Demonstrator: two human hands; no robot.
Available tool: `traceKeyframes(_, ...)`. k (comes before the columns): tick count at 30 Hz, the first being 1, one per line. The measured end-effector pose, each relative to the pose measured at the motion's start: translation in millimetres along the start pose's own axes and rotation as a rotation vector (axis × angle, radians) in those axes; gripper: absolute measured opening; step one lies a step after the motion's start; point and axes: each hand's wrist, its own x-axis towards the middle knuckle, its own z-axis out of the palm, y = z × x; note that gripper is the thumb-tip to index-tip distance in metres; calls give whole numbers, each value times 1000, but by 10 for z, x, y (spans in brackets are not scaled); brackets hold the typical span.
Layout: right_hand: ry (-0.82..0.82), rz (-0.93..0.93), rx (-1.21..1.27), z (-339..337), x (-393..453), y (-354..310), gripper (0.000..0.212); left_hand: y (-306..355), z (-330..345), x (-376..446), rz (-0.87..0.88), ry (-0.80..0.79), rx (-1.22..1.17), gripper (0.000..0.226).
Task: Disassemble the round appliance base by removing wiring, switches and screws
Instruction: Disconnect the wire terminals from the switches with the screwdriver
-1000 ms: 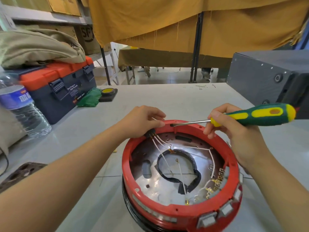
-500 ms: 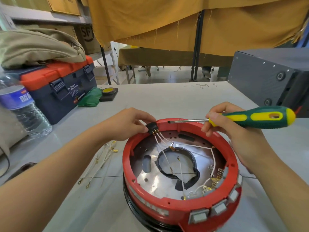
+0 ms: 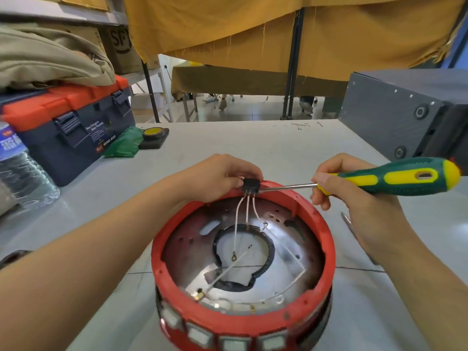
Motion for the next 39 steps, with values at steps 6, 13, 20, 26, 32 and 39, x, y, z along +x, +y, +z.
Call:
traceKeyframes(6, 53, -31, -87, -6, -19, -41, 12, 87, 68, 34, 32, 40, 40, 41)
traceKeyframes(13, 40, -83, -201, 26, -46, -88, 13, 35, 88, -92, -59, 58, 67, 36)
traceKeyframes(20, -2, -128, -314, 39, -71, -158, 10, 85, 137, -45, -19, 10, 9, 37)
traceKeyframes(26, -48, -197, -499, 29, -103, -301, 12, 113, 220, -33, 2, 81, 30, 37)
traceKeyframes(32, -74, -263, -564, 41, -115, -349, 13, 113, 240, -69, 24, 124, 43, 36)
traceKeyframes(39, -107, -245, -573, 97, -152, -398, 16, 107, 225, -97, 85, 196, -56, 22)
